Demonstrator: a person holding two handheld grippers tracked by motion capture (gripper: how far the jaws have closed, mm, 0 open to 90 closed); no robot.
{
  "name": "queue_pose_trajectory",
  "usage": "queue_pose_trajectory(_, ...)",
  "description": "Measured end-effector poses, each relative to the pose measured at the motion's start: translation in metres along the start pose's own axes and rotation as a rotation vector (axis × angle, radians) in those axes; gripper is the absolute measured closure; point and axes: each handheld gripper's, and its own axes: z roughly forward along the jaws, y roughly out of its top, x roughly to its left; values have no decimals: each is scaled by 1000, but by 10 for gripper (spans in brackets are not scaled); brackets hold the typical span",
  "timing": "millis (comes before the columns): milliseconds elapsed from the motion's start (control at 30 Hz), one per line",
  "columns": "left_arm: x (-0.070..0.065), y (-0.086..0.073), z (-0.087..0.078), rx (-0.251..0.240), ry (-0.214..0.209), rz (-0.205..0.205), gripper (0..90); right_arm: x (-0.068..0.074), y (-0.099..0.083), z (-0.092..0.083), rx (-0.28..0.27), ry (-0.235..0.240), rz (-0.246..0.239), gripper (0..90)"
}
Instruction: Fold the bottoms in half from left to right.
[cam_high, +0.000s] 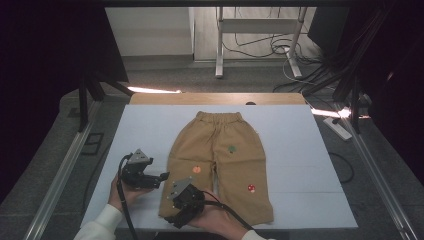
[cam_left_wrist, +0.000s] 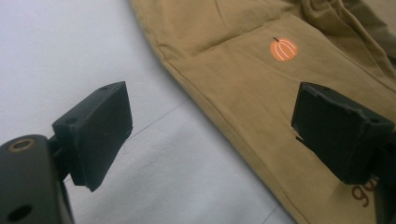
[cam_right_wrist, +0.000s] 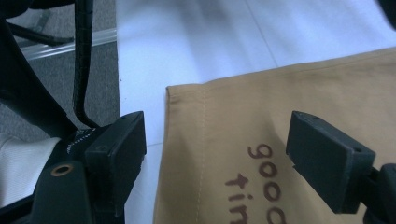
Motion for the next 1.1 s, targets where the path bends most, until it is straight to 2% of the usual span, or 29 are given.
queue_pose_trajectory(133, -1, 0, 0, -6, 2, 1, 125, 4, 3, 8, 22, -1, -21, 216)
queue_pose_trajectory(233, -1, 0, 0, -3, 2, 3, 125, 5, 3, 11, 19, 2, -21, 221)
queue_pose_trajectory(333, 0, 0, 0, -2, 1, 2, 126, 7, 3, 14, 24, -13, -43, 242)
queue_pose_trajectory(400, 0, -1, 0, 0, 1, 3, 126, 9, 3, 14, 32, -38, -61, 284)
queue_pose_trajectory(467, 0, -1, -1, -1, 3, 5, 126, 9, 3, 13, 21, -46, -54, 360)
queue_pose_trajectory(500, 0, -1, -1, -1, 4, 5, 126, 9, 3, 13, 21, -46, -54, 360)
queue_pose_trajectory(567, 0, -1, -1, -6, 5, 2, 126, 7, 3, 11, 22, -50, -57, 464)
queue_pose_trajectory(633, 0, -1, -1, -8, 6, -1, 126, 5, 2, 9, 17, -56, -60, 605)
queue_pose_trajectory(667, 1, -1, -2, -7, 7, -1, 126, 4, 3, 7, 34, -62, -63, 681)
queue_pose_trajectory(700, 1, -1, -2, -6, 8, 2, 126, 2, 1, 6, 25, -76, -60, 811)
queue_pose_trajectory(733, 1, -1, -2, -6, 8, 2, 126, 1, 1, 5, 27, -79, -53, 850)
queue_pose_trajectory(800, 2, -1, -2, -7, 9, 3, 126, -1, 0, 4, 33, -86, -45, 861)
queue_pose_trajectory(833, 2, -1, -2, -7, 8, 3, 127, -3, -1, 2, 20, -67, -23, 864)
queue_pose_trajectory(900, 5, 3, -1, -15, 8, -7, 127, -3, -1, 1, 22, -63, -37, 864)
queue_pose_trajectory(1100, 11, 14, 4, -10, -8, -15, 130, -3, 0, -6, 2, -50, -28, 864)
